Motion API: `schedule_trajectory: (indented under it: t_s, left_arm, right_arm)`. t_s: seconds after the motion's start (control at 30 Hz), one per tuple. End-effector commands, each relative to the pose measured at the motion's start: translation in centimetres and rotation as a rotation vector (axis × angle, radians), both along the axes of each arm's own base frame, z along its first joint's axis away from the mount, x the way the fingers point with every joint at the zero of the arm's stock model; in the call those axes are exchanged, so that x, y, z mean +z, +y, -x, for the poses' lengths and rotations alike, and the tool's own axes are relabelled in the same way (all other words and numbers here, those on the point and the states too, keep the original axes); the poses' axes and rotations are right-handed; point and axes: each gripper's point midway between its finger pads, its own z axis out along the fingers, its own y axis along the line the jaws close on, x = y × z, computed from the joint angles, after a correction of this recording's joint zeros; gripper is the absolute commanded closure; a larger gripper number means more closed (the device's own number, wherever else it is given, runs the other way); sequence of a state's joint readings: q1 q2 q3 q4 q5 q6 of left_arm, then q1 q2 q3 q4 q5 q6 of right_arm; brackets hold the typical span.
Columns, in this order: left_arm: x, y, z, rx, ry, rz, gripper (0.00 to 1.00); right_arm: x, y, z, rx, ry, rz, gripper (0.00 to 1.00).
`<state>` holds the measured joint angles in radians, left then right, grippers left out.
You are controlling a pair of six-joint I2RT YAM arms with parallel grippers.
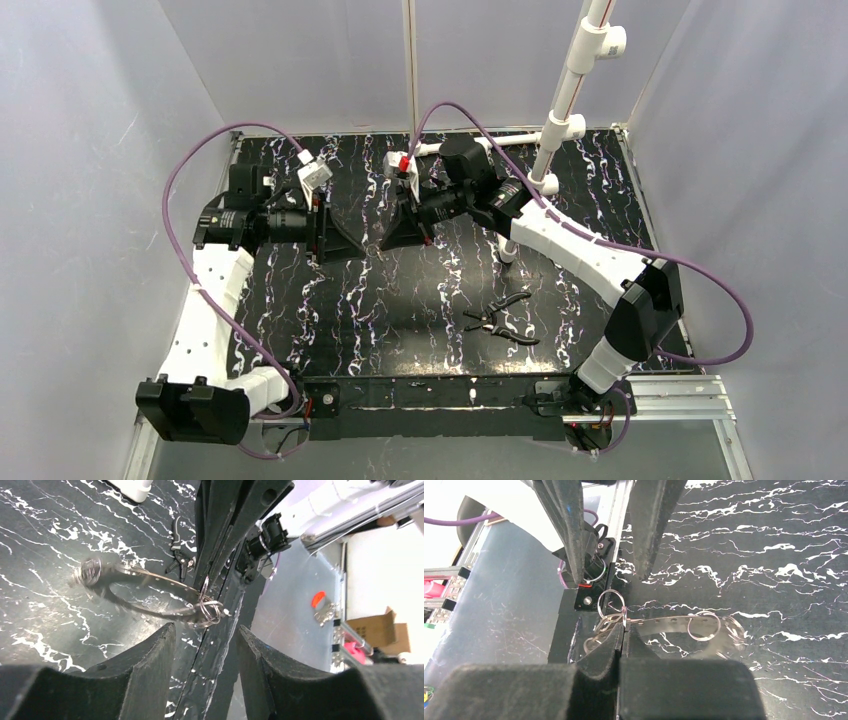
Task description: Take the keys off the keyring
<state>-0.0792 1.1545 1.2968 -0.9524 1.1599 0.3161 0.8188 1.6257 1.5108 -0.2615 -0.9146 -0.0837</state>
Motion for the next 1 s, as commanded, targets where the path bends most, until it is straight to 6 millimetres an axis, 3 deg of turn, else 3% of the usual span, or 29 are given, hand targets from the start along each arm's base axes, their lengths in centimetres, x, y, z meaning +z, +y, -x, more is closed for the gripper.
schedule_trajectory:
  t_s: [0.0,0.2,0.33,0.57,0.7,0.97]
  left_arm:
    - [1.9,-0.6,0.5,0.023,0.058,0.137,0.53]
    - [1.8,-1.1,-0.8,0.111,0.137,0.242,0.52]
    - [1.8,-1.2,-1.2,0.134,0.166,0.265,0.58]
    - [1.8,-1.2,-1.3,0.161,0.188,0.277,0.79]
    - [1.7,-1.2,-1.3,0.167,0.213,0.278,0.99]
    - [-0.1,-0.8,-2.0,0.23,0.294,0.243,1.0]
  right_arm:
    - [4.2,-0.3,0.3,-0.008,-0.062,-0.108,0.99]
    - [4.9,0.2,-0.1,-0.028,-0.047,-0.139,0.99]
    - [4.9,0.2,-0.3,-0.038,-0.048,-0.141,0.99]
    - [4.7,0.1,-0.2,-0.037,-0.053,-0.134,0.99]
    - [4.8,0.0,-0.2,-0.041,-0.062,-0.135,0.99]
    - [6.0,0.2,-0.7,-0.049,-0.083,-0.168,0.99]
